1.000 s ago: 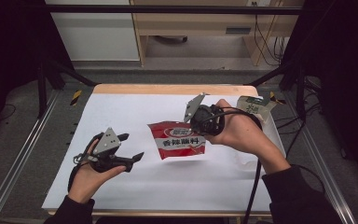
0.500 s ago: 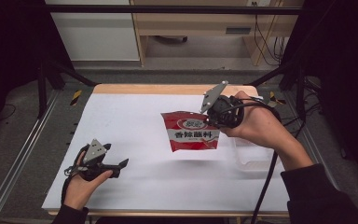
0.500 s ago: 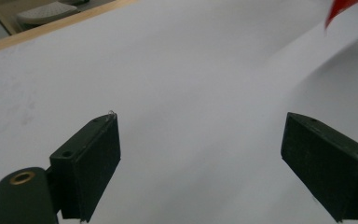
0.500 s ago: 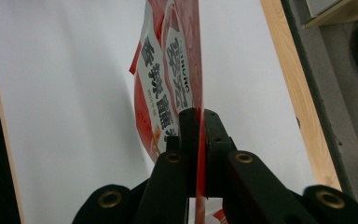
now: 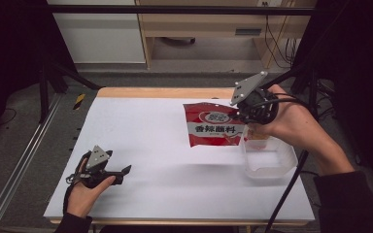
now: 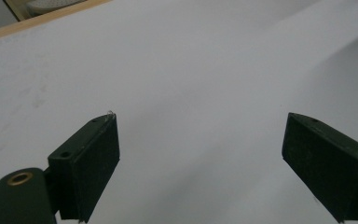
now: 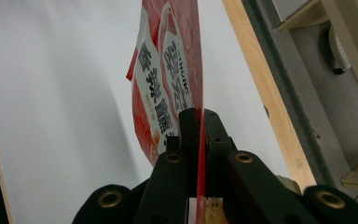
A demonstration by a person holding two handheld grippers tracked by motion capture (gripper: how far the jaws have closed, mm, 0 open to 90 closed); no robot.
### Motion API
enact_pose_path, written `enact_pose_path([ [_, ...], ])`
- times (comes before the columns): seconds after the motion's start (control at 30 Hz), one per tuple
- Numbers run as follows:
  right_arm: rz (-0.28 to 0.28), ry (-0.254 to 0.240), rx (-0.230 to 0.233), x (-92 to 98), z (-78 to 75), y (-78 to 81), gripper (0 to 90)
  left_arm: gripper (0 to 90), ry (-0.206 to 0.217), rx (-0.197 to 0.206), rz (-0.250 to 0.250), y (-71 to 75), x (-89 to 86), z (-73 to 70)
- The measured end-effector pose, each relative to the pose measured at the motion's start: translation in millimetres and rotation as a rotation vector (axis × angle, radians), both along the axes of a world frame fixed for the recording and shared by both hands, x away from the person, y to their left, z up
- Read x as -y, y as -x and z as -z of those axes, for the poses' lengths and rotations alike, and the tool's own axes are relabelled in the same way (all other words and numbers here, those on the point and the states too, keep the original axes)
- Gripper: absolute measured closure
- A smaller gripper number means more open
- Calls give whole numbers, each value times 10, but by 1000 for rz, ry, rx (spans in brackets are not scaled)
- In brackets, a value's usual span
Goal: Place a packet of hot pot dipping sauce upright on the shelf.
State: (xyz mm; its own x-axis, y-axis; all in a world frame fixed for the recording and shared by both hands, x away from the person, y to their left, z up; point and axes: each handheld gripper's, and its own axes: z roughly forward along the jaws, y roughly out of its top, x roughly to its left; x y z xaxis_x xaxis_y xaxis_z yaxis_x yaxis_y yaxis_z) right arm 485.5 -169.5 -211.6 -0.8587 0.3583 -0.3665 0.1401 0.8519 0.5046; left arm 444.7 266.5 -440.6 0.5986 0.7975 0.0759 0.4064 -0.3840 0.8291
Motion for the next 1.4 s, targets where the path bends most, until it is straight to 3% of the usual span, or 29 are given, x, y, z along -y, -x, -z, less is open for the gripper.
enact_pose_path([
  [0.5, 68, -32, 31, 344, -138, 53, 899, 107, 5, -2, -6, -7, -28, 1],
  [1.4, 262, -77, 38, 1055, -129, 148, 899, 105, -6, 2, 3, 5, -1, 0],
])
